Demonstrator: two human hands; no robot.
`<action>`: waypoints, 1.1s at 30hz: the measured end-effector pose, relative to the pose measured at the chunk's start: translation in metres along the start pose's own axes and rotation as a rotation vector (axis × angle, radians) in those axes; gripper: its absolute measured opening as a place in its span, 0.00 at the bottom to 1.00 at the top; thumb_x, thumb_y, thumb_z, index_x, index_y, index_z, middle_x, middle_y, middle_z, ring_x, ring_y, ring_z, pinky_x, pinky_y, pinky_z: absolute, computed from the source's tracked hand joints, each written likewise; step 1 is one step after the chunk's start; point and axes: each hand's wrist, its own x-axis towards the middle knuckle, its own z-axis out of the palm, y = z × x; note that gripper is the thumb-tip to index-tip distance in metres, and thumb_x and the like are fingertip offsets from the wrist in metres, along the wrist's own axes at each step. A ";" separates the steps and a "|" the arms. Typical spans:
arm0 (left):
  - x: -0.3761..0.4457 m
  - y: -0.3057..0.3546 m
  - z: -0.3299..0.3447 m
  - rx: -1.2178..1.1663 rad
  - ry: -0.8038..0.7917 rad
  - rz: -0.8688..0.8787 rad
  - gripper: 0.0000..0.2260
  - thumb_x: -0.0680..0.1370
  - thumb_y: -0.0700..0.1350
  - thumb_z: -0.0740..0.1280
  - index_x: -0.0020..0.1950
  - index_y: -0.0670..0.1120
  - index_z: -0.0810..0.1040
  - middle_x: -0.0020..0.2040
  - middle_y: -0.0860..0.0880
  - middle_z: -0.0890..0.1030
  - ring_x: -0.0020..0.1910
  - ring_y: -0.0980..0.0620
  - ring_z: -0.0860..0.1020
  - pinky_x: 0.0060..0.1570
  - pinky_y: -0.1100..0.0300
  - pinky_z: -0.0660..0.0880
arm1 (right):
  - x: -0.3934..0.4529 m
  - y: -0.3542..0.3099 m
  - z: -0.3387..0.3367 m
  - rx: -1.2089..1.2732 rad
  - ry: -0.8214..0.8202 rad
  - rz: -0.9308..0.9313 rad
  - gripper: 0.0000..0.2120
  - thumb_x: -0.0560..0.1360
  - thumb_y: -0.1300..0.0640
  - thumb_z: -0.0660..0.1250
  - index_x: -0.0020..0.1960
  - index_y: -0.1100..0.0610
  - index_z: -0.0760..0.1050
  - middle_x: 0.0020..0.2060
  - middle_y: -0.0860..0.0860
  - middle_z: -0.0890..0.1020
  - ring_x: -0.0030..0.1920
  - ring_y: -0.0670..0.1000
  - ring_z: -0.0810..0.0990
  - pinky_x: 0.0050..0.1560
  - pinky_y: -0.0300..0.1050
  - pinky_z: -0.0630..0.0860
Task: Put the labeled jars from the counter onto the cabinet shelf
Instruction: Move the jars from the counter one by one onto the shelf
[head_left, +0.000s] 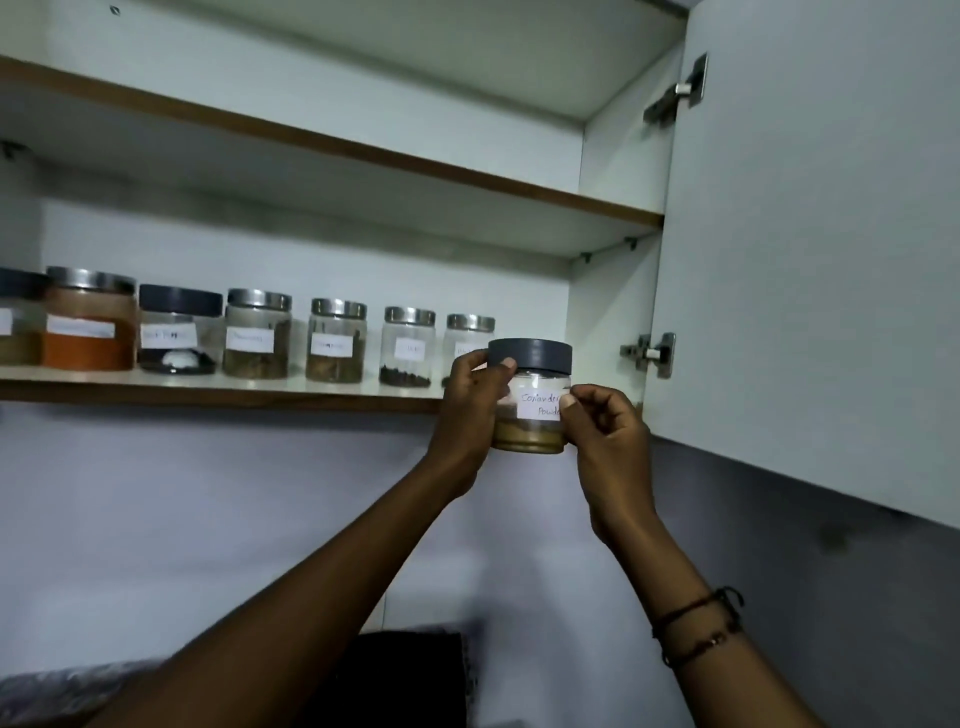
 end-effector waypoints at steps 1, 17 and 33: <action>0.007 0.003 0.002 0.012 0.036 0.009 0.18 0.75 0.58 0.68 0.61 0.52 0.74 0.58 0.45 0.81 0.58 0.46 0.81 0.54 0.49 0.81 | 0.009 -0.003 0.002 -0.013 -0.007 -0.022 0.04 0.76 0.56 0.70 0.51 0.51 0.79 0.47 0.49 0.84 0.47 0.46 0.82 0.45 0.39 0.78; 0.100 -0.029 0.039 0.627 0.179 0.129 0.18 0.80 0.51 0.65 0.66 0.42 0.75 0.63 0.41 0.76 0.62 0.42 0.76 0.63 0.47 0.75 | 0.113 0.042 0.018 -0.319 0.024 0.021 0.16 0.74 0.62 0.70 0.59 0.52 0.73 0.57 0.50 0.81 0.54 0.54 0.81 0.51 0.47 0.79; 0.143 -0.056 0.043 0.833 -0.135 -0.048 0.30 0.77 0.43 0.68 0.75 0.40 0.62 0.65 0.39 0.77 0.63 0.41 0.77 0.62 0.50 0.76 | 0.169 0.079 0.023 -0.634 -0.125 0.139 0.19 0.71 0.69 0.69 0.60 0.61 0.69 0.57 0.59 0.79 0.48 0.55 0.78 0.37 0.41 0.73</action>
